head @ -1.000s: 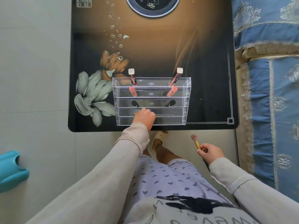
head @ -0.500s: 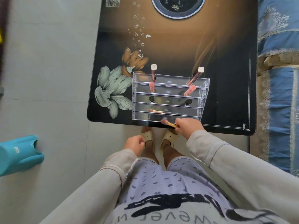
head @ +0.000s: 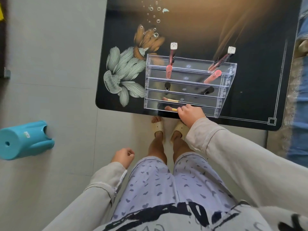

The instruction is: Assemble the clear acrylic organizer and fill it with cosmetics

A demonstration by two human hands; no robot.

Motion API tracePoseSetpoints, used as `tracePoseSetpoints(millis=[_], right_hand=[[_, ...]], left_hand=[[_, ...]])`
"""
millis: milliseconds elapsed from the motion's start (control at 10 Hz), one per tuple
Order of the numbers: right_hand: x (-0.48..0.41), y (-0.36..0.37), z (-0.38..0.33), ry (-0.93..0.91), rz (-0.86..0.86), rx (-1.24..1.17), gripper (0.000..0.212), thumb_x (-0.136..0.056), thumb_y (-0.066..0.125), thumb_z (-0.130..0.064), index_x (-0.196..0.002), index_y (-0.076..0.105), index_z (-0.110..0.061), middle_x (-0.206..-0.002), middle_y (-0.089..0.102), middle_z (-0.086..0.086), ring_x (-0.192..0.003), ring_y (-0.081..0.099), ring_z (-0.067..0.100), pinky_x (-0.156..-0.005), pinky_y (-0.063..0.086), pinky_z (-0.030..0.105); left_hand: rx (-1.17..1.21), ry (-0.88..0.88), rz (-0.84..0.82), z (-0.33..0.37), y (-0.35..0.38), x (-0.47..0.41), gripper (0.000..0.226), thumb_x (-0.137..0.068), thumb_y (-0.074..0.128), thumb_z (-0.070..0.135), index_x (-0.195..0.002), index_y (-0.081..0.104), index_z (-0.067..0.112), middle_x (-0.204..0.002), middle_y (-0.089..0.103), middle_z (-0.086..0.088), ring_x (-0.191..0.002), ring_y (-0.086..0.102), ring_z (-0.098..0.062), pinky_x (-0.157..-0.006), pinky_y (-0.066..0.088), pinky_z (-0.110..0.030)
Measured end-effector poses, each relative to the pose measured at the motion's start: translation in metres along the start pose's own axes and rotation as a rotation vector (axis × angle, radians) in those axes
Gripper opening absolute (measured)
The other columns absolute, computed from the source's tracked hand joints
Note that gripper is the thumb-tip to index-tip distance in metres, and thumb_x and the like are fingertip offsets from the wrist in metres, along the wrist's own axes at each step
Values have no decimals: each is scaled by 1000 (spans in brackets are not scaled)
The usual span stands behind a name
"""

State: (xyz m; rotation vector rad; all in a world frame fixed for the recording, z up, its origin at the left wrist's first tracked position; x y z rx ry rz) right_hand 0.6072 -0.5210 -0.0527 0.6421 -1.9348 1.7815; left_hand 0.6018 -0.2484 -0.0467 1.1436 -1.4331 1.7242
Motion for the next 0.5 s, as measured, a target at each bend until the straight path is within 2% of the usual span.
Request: tracePoseSetpoints(millis=[300, 400, 500], right_hand=[[8, 7, -7, 205, -15, -207, 46, -89, 55, -12, -132, 39, -11, -136, 44, 11, -126, 42, 28, -97, 45, 38], [14, 4, -1, 243, -3, -362, 59, -87, 57, -6, -139, 32, -15, -140, 42, 8, -128, 41, 26, -99, 45, 38], [34, 8, 8, 335, 21, -505, 55, -88, 54, -3, -138, 36, -17, -139, 45, 4, -125, 45, 23, -96, 46, 36]], left_hand=[[9, 83, -13, 29, -12, -4, 25, -87, 48, 8, -103, 66, 9, -106, 69, -20, -104, 61, -33, -89, 47, -33], [-2, 122, -7, 41, -17, -7, 25, -87, 47, 8, -103, 66, 9, -106, 69, -19, -103, 61, -32, -88, 47, -31], [-40, 137, -15, 50, -23, -8, 25, -87, 47, 9, -104, 66, 10, -108, 69, -16, -104, 61, -31, -87, 47, -30]])
Point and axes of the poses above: each hand's wrist, its own x-axis away from the middle knuckle, its own y-axis out of the palm, z = x × y, the point moved 2 cm from there along -x, towards the middle knuckle
